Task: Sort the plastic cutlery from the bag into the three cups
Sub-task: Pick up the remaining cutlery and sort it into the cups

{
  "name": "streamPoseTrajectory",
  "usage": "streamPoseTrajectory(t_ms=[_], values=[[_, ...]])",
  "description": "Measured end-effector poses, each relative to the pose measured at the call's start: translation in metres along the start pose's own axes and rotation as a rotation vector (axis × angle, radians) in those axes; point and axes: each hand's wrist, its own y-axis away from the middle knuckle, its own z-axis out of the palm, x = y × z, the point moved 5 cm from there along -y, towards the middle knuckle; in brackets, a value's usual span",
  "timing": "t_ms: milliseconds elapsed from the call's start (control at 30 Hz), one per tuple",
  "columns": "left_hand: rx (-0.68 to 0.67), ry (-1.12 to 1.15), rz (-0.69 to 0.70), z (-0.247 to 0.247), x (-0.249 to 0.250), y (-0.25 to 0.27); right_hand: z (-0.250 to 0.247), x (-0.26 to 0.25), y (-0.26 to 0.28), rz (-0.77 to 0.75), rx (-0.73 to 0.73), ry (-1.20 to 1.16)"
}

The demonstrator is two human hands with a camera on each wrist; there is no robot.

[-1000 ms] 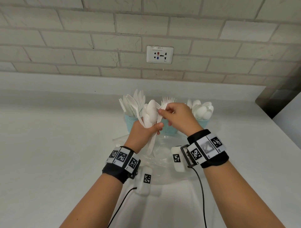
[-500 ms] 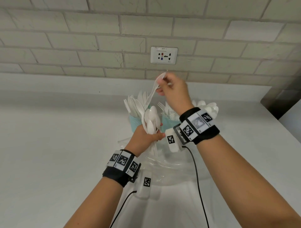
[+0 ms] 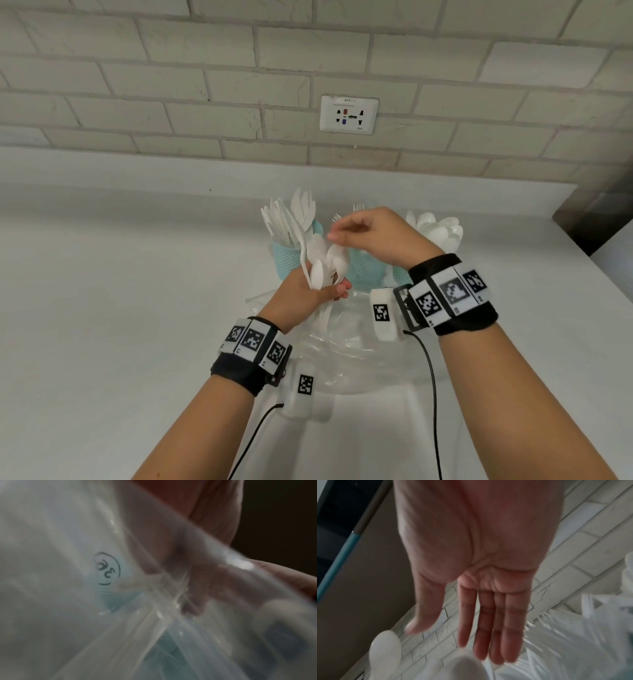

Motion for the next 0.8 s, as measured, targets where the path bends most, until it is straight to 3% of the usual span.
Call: streamPoseTrajectory(t_ms=[133, 333, 500, 700, 800], values=[[-0.007, 0.018, 0.000, 0.004, -0.001, -0.004, 0.009, 0.002, 0.011, -0.049, -0.074, 0.172], [-0.007, 0.010, 0.013, 0.007, 0.001, -0.003, 0.016, 0.005, 0.009, -0.086, 0.011, 0.245], [0.004, -0.019, 0.023, 0.001, -0.001, -0.001, 0.009, 0.003, 0.005, -0.096, 0.058, 0.123], [0.051, 0.011, 0.005, -0.004, -0.004, -0.003, -0.001, -0.012, 0.000, -0.101, 0.140, -0.309], [0.049, 0.025, 0.005, -0.005, -0.005, -0.002, -0.004, -0.020, 0.000, -0.122, 0.184, -0.326]])
